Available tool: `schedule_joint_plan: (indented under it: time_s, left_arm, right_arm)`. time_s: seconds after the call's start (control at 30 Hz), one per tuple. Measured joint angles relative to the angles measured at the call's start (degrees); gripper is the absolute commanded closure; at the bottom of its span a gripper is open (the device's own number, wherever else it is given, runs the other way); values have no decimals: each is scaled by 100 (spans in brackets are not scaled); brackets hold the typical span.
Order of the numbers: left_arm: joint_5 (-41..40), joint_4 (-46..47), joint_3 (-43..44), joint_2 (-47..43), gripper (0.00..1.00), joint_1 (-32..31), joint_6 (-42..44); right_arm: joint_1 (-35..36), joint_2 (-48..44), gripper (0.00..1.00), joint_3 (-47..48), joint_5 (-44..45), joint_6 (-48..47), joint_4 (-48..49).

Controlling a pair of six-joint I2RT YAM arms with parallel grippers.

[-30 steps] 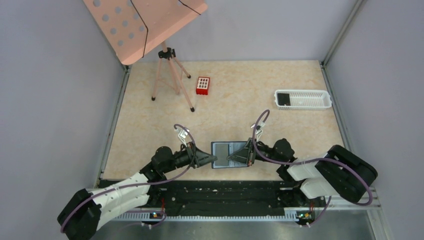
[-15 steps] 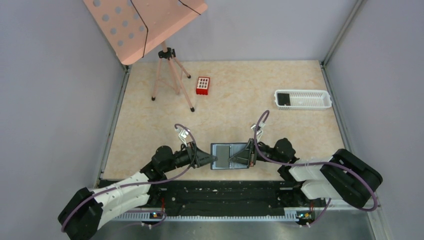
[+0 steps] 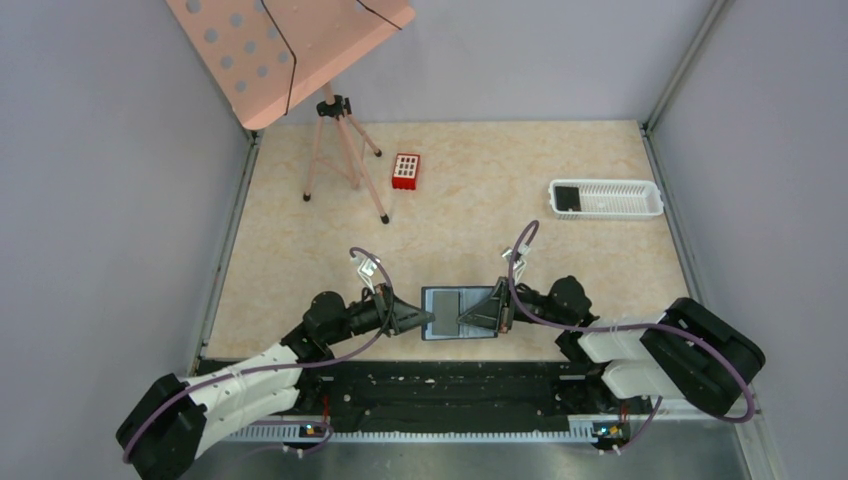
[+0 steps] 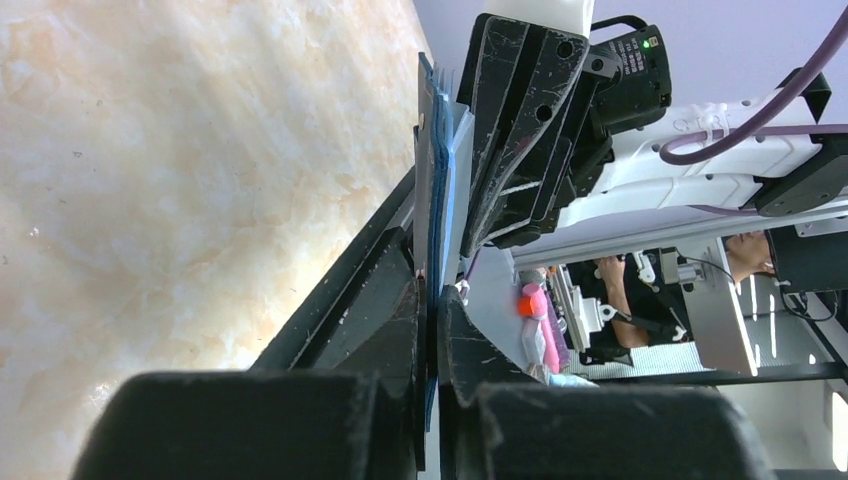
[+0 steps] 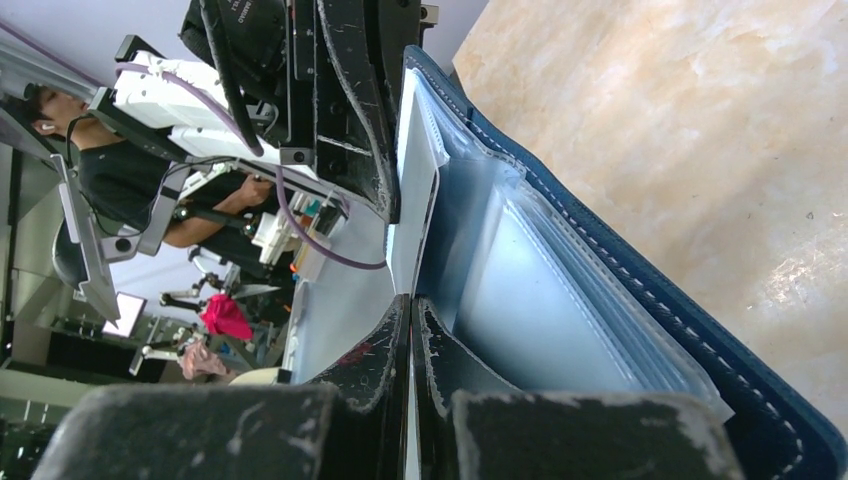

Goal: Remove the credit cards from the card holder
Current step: Remove the credit card from the card holder.

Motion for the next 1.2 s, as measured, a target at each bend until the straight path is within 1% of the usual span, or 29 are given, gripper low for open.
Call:
schedule_joint_plan:
  time_s: [0.17, 0.27, 0.33, 0.47, 0.53, 0.6, 0.63, 0.67, 0.73, 0.77, 1.03, 1.2]
  left_arm:
    - [61, 37, 0, -26, 100, 0, 9]
    - [129, 57, 0, -26, 90, -2, 39]
    - [173, 85, 0, -26, 86, -2, 52]
    - [254, 87, 2, -13, 84, -2, 68]
    - [275, 87, 2, 17, 80, -2, 72]
    - [280, 85, 2, 61, 77, 0, 81]
    - [280, 85, 2, 79, 78, 0, 83]
    - [280, 85, 2, 92, 83, 2, 81]
    - [280, 85, 2, 105, 98, 4, 81]
    - [280, 85, 2, 105, 100, 9, 85]
    - [254, 74, 2, 105, 100, 48, 87]
    - [15, -142, 2, 116, 100, 114, 101]
  right_arm:
    - [-17, -26, 100, -9, -59, -2, -2]
    - [-20, -146, 100, -24, -136, -11, -17]
    - [-20, -229, 100, -24, -168, -46, -96]
    - [-20, -407, 100, -24, -238, -146, -313]
    - [-22, -503, 100, -24, -256, -201, -437]
    - [-24, -601, 100, -24, -271, -260, -575]
    - [-35, -640, 100, -24, -286, -293, -638]
    - [-50, -680, 100, -24, -302, -310, -693]
    - [-87, -737, 100, -24, -321, -352, -796]
    - [-118, -765, 100, -24, -321, -369, -861]
    - [-317, -802, 100, -24, -398, -407, -1075]
    - [-551, -824, 100, -24, -363, -420, -1309]
